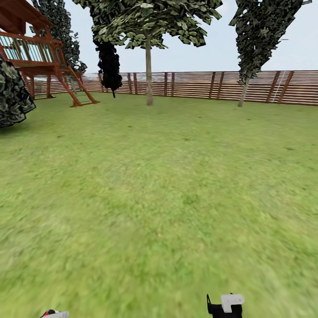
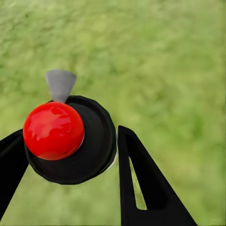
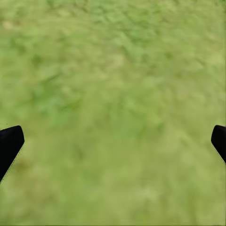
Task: In the garden, pick up the pesticide atomizer on the floor and spray pesticide onto both trees until each tree trunk is fully covered.
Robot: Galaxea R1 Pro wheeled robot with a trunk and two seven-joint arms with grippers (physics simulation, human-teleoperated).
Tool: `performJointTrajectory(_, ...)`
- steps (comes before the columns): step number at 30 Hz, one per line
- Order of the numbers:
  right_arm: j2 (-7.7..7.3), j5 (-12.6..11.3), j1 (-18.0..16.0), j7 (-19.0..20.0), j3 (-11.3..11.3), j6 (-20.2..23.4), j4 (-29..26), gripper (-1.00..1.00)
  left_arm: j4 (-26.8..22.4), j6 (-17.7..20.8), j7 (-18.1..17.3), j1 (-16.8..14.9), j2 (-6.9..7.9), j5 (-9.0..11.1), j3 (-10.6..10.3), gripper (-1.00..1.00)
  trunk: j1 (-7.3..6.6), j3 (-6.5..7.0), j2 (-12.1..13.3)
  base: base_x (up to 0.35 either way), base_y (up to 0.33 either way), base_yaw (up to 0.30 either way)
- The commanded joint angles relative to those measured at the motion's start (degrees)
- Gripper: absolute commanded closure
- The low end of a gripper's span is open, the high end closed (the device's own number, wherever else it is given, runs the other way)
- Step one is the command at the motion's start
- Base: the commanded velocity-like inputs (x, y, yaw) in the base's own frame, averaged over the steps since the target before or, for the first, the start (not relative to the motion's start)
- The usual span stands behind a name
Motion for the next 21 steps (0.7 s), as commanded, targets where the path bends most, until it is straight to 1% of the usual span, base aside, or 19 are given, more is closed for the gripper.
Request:
performJointTrajectory(1,0.01,0.2,0.0,-0.6,0.4,0.0,0.0,-1.0,0.0,-0.2,-0.1,0.0,-0.01,0.0,0.3,1.0,0.03,-0.05,0.0,0.34,0.0,0.0)
performJointTrajectory(21,0.01,0.2,0.0,-0.6,0.4,0.0,0.0,-1.0,0.0,-0.2,-0.1,0.0,-0.01,0.0,0.3,1.0,0.03,-0.05,0.0,0.34,0.0,0.0)
